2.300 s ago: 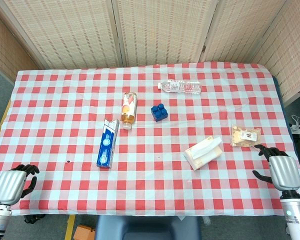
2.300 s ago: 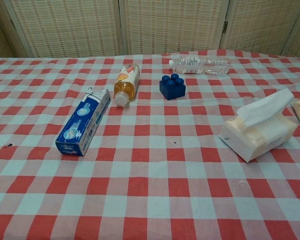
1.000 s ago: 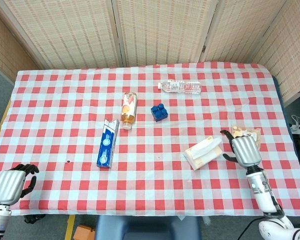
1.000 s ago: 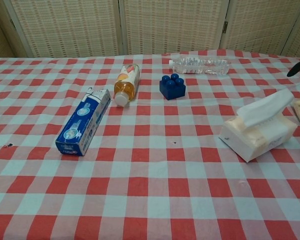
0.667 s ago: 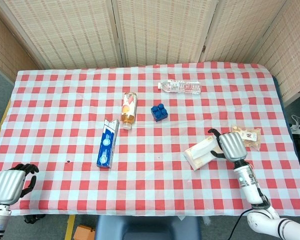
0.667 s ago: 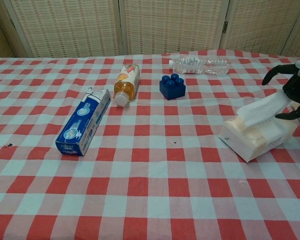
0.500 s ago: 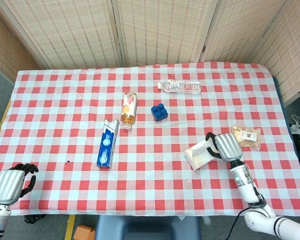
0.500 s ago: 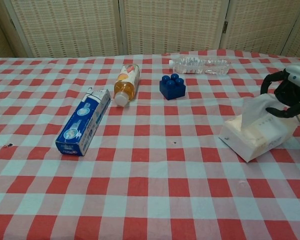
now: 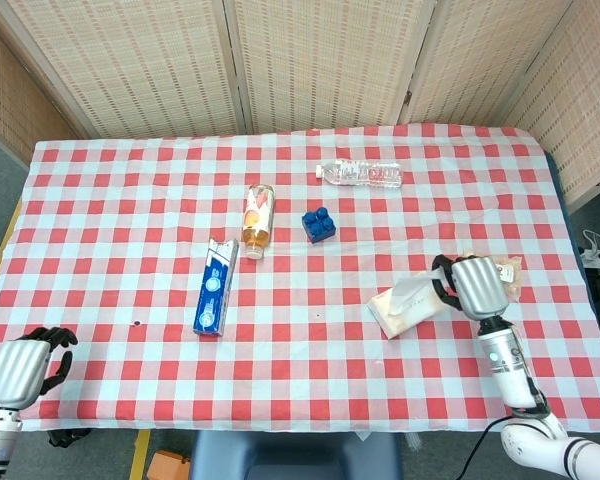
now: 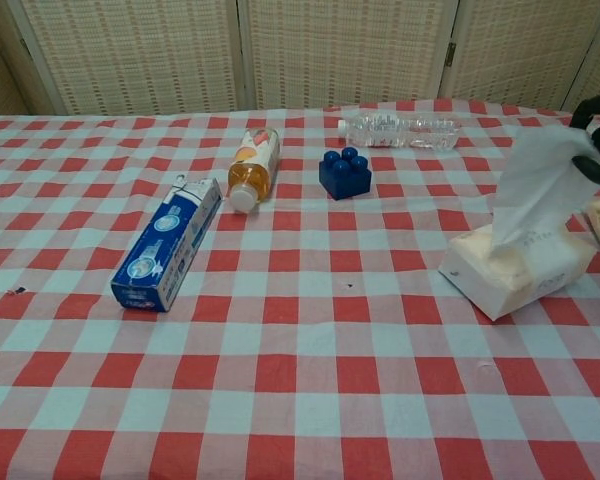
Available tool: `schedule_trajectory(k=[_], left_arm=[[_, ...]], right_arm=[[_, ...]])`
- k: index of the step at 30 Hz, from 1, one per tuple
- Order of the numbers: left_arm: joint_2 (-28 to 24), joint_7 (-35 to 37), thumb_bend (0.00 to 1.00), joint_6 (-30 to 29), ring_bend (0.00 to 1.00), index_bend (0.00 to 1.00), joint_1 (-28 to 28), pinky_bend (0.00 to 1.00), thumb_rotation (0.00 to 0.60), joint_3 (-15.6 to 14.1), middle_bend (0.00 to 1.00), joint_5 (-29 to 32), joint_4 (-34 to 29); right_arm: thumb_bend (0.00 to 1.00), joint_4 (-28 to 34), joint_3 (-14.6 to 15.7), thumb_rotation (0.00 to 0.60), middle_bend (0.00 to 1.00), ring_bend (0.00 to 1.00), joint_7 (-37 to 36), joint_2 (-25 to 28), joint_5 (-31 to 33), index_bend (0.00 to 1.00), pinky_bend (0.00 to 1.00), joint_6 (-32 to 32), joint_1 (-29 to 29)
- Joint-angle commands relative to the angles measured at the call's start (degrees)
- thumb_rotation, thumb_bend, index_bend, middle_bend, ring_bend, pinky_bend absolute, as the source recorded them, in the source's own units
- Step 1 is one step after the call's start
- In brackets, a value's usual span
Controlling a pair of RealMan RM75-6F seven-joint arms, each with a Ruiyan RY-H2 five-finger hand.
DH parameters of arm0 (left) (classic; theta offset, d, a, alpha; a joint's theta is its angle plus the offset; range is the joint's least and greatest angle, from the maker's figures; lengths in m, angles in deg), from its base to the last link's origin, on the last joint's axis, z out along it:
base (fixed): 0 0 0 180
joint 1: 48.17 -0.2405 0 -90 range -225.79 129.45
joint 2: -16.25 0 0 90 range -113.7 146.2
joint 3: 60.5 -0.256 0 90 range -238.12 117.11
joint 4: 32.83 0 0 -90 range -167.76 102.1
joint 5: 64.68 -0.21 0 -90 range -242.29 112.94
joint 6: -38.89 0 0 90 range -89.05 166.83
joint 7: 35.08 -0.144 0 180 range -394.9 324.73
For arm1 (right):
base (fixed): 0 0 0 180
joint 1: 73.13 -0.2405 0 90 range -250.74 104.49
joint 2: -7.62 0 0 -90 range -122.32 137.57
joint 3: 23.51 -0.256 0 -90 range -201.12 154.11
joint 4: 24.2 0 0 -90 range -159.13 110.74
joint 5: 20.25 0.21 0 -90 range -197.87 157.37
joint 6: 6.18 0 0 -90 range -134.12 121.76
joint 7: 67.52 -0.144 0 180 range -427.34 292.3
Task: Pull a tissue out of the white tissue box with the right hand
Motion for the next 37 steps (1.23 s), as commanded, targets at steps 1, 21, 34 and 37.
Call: schedule_trajectory(k=[1, 21, 34, 37], left_arm=[[0.0, -0.1, 0.52, 0.1, 0.41, 0.48, 0.0, 0.6, 0.6, 0.0, 0.49, 0.1, 0.0], [0.1, -0.9, 0.52, 0.6, 0.41, 0.48, 0.2, 0.6, 0.6, -0.2, 0.49, 0.2, -0.2], [0.2, -0.7, 0.52, 1.1, 0.41, 0.48, 0.3, 0.6, 0.6, -0.1, 0.49, 0.7, 0.3], [0.1, -0.6, 0.52, 0.9, 0.41, 0.48, 0.2, 0.6, 0.6, -0.2, 0.49, 0.6, 0.2]], right_arm=[[0.7, 5.6, -1.2, 0.6, 0.84, 0.72, 0.8, 5.6, -0.4, 0.77, 0.71, 5.4, 3.1], [0.5, 7.3, 3.3, 0.6, 0.84, 0.68, -1.7, 11.2, 3.0, 0.55, 0.71, 10.6, 14.0], [0.03, 11.6, 4.6, 0.6, 0.76, 0.66, 1.9, 12.3, 0.5, 0.3, 0.71, 13.6, 16.3], [0.03, 12.1, 4.5, 0.6, 0.76, 0.66, 2.7, 12.3, 1.0, 0.3, 0.71, 12.9, 16.2]])
